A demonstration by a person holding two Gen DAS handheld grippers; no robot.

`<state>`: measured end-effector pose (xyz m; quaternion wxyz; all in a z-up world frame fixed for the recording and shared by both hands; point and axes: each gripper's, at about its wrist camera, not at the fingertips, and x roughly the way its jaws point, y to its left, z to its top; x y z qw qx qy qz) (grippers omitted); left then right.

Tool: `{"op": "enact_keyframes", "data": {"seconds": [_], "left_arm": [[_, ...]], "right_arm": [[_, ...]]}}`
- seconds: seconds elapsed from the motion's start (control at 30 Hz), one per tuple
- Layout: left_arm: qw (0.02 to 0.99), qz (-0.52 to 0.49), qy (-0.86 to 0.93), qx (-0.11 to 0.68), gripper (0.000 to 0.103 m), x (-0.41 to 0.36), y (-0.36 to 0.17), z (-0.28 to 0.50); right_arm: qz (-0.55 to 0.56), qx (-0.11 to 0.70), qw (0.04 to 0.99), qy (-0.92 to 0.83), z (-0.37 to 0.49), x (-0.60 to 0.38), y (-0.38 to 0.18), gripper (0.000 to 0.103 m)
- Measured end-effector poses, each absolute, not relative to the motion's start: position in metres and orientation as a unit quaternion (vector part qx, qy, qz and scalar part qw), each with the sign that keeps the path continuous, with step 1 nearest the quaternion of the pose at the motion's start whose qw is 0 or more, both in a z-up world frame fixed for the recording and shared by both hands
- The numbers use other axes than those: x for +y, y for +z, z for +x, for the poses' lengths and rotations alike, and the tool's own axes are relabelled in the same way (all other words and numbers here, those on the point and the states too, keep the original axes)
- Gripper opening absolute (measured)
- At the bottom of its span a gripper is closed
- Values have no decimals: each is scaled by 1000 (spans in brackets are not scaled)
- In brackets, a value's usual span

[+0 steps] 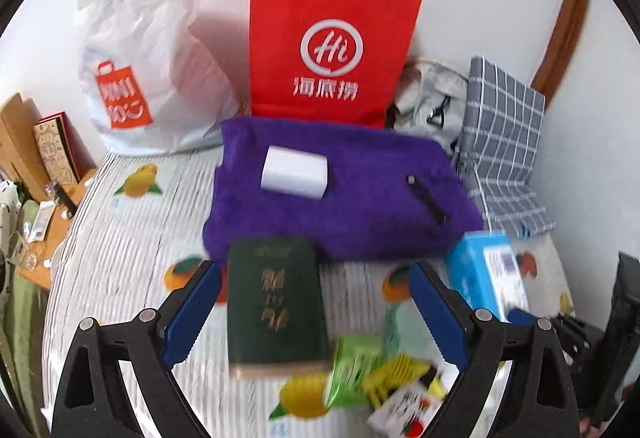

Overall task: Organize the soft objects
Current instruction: 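Reach the right gripper to the crumpled white tissue and grasp it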

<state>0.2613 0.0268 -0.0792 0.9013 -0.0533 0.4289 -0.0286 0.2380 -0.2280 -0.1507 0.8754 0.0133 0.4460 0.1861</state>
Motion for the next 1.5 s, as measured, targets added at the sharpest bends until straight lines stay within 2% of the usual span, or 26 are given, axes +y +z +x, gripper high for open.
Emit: {"op": "enact_keyframes", "data": {"seconds": [0.03, 0.13, 0.17, 0.67, 1.03, 1.23, 1.3, 1.37, 1.4, 1.5], "left_arm": [[900, -55, -29, 431, 94, 28, -82, 254], [896, -64, -30, 438, 94, 33, -90, 237], [895, -65, -29, 440, 94, 35, -93, 231], [879, -101, -25, 465, 94, 34, -119, 181], [866, -97, -29, 490, 94, 13, -149, 156], [861, -99, -32, 497, 94, 3, -157, 155], [859, -101, -35, 501, 94, 0, -161, 156], [856, -99, -38, 506, 94, -3, -165, 155], [855, -98, -39, 508, 94, -4, -168, 155], [852, -100, -42, 513, 94, -4, -172, 153]], "right_arm": [[3, 447, 876, 180, 235, -223, -156, 36], [-45, 437, 884, 158, 228, -208, -167, 5], [-62, 429, 888, 151, 225, -204, -168, 3], [26, 361, 911, 199, 154, -241, -111, 2], [50, 382, 910, 154, 118, -283, -160, 2], [56, 427, 891, 145, 109, -303, -197, 8], [56, 433, 887, 151, 106, -307, -202, 22], [53, 433, 887, 149, 102, -311, -204, 57], [47, 432, 889, 145, 101, -311, -204, 61], [26, 413, 900, 138, 99, -309, -201, 61]]}}
